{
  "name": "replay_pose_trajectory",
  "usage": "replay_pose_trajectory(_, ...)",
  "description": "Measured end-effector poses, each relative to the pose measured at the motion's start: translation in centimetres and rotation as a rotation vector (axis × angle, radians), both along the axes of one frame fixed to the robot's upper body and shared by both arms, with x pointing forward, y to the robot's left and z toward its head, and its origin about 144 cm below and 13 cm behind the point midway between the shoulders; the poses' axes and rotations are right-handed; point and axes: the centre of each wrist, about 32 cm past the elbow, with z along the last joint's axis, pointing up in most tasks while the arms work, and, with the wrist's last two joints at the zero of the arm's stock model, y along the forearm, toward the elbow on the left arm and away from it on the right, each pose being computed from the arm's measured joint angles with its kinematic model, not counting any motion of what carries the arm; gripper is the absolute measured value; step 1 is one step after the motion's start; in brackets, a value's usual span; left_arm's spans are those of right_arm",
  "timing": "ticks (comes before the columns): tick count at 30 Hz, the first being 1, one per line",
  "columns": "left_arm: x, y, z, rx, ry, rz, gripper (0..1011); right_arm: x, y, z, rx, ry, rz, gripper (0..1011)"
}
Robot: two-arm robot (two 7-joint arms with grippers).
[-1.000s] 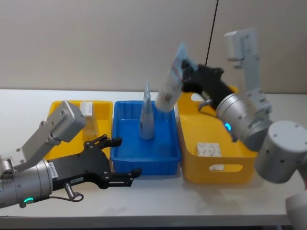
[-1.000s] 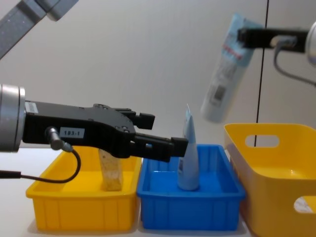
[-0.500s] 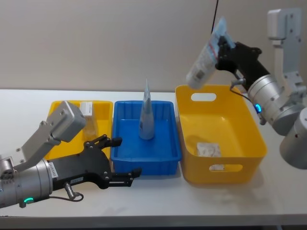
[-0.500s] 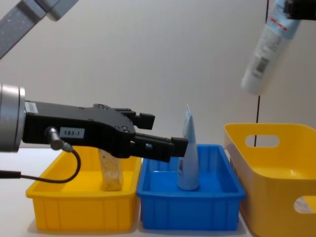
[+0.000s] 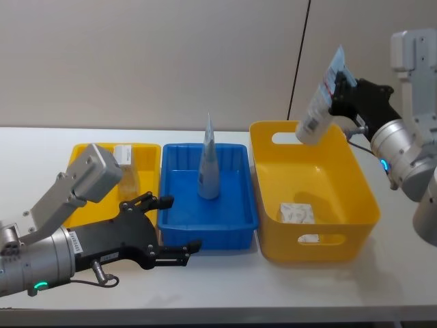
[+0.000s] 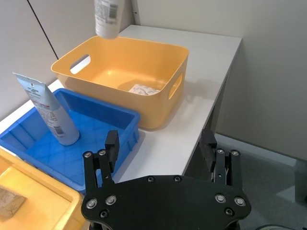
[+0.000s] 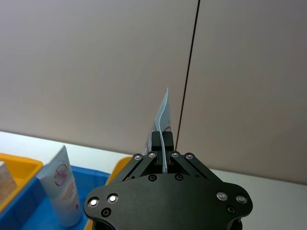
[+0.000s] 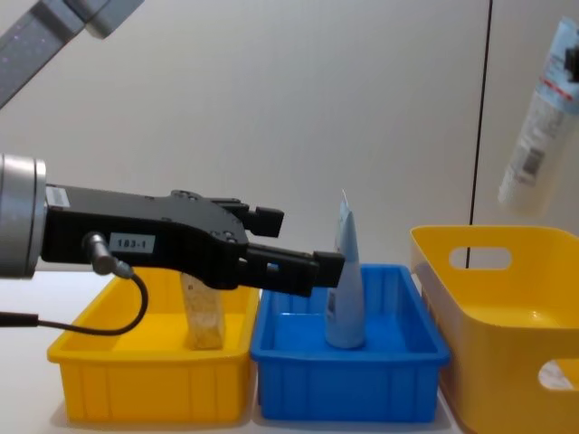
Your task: Bimanual collaborative sorting of washing and personal care products
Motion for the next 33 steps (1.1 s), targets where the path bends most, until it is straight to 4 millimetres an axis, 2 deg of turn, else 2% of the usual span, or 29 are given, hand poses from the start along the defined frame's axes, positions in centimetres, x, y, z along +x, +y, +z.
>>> replay_pose_trajectory(13,0.0,0.0,0.0,0.000,0.000,0.000,1002,0.3,-0.7,-2.4,-0.044,0.071,-0.062,0)
replay_pose_trajectory(33,0.0,0.0,0.0,0.000,0.000,0.000,1002,0.5,-0.2,-7.3,-0.030,0.159,-0.123,0)
